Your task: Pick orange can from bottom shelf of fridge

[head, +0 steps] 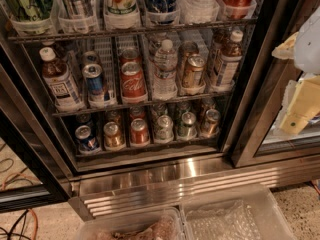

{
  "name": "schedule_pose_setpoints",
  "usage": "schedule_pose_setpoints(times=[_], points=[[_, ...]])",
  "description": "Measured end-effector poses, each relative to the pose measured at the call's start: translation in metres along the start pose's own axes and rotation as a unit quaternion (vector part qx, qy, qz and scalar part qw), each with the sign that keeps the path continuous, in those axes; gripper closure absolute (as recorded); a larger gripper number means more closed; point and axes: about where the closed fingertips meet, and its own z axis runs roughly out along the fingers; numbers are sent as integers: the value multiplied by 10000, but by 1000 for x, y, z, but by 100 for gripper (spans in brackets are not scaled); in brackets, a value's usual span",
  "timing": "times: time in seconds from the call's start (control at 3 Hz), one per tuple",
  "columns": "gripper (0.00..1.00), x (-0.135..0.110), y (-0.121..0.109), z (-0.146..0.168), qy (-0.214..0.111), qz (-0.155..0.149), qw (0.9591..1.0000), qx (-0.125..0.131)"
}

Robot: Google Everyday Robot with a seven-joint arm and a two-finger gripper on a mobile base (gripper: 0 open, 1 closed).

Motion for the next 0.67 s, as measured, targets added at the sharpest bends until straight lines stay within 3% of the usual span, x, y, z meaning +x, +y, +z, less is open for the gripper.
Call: schedule_pose_setpoints(times=[0.33, 0.67], points=[[0, -32, 10, 45, -384, -335, 9974, -517], [0, -66, 42, 95, -1001, -671, 9849, -1241]])
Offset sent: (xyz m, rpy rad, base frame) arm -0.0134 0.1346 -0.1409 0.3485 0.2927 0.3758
